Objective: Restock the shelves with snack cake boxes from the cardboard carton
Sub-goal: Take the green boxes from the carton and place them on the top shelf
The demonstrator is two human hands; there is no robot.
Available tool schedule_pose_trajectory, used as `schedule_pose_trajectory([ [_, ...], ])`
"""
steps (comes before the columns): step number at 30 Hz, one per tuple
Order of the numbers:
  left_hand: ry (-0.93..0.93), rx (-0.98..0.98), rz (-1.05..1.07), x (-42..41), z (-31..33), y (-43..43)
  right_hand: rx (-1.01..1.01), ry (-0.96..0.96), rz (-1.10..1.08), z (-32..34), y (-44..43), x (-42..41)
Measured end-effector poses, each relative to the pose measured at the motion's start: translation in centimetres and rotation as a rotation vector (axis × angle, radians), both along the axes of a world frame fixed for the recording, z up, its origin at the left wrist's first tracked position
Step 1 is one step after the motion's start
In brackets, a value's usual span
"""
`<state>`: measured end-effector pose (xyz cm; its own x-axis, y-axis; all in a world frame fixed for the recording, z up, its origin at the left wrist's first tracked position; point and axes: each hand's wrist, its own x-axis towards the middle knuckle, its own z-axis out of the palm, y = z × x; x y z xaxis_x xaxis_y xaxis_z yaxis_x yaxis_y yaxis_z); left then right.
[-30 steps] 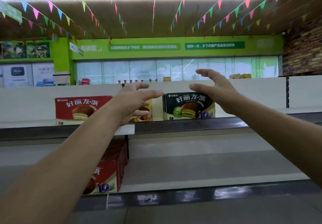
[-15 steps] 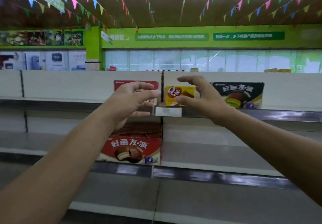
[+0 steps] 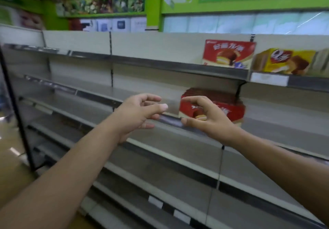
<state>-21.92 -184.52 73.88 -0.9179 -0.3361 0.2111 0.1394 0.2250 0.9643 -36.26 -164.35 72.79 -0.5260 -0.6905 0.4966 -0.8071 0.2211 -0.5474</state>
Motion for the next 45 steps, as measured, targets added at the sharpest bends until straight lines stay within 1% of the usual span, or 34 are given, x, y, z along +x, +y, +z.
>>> schedule_pose_trajectory([
  [9,-0.159,0.006,0.187,7.7,-8.4,-8.6,0.173,-0.199,0.149,-9.2,-12.7,4.6],
  [15,-0.254,0.040,0.336,12.4,-13.1,-12.6,0.281,-0.275,0.280,-13.6,-19.1,7.6],
  [18,-0.312,0.090,0.423,14.4,-15.4,-14.4,0.315,-0.298,0.350,-15.7,-21.8,8.7],
  [23,-0.414,0.178,0.561,16.9,-20.3,-16.3,0.384,-0.427,0.464,-20.5,-26.1,10.0],
  [29,-0.548,0.353,0.780,17.7,-27.3,-17.3,0.584,-0.600,0.576,-28.6,-31.3,9.4],
  [31,-0.585,0.427,0.851,17.4,-30.0,-17.3,0.665,-0.658,0.589,-31.9,-32.7,9.0],
  [33,-0.633,0.496,0.905,17.0,-32.9,-17.2,0.780,-0.696,0.597,-35.4,-34.0,8.4],
  [35,-0.667,0.554,0.949,16.8,-36.0,-17.1,0.903,-0.773,0.593,-38.8,-35.0,7.8],
  [39,-0.758,0.675,1.012,17.0,-42.6,-16.8,1.099,-0.870,0.533,-46.2,-36.3,6.7],
  [42,-0.807,0.762,1.048,17.6,-47.6,-16.9,1.182,-0.944,0.464,-51.7,-37.3,6.4],
  [45,-0.841,0.817,1.080,18.3,-53.1,-17.7,1.215,-0.998,0.446,-56.7,-38.6,6.4],
])
